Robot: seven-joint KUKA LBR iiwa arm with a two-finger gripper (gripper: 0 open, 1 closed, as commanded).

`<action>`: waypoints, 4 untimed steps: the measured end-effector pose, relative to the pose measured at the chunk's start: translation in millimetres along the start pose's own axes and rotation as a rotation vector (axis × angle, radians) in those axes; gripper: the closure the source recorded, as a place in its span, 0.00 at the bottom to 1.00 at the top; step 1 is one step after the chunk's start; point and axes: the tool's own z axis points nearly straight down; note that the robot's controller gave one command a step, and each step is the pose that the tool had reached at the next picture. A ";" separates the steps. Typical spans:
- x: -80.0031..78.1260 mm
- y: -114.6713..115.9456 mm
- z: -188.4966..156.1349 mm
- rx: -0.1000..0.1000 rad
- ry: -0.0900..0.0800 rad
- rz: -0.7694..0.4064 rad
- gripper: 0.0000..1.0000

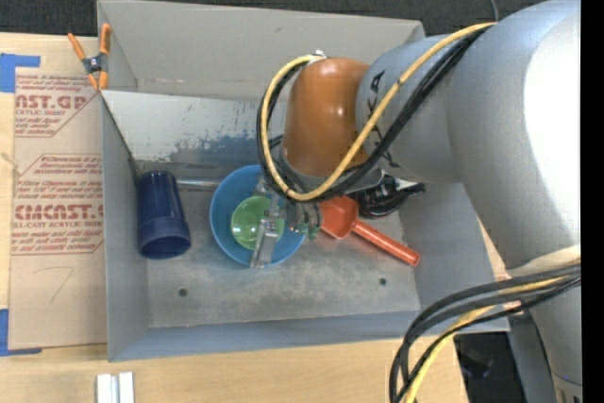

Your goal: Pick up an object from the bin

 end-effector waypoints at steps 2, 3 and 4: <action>42.0 -43.4 26.1 -0.009 -0.042 -0.435 1.00; 42.0 -43.4 26.1 -0.009 -0.041 -0.434 1.00; 47.6 -45.5 7.4 -0.005 -0.021 -0.436 1.00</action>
Offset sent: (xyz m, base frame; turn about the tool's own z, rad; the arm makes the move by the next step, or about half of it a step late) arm -0.0581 -0.0414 -0.0366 -0.4350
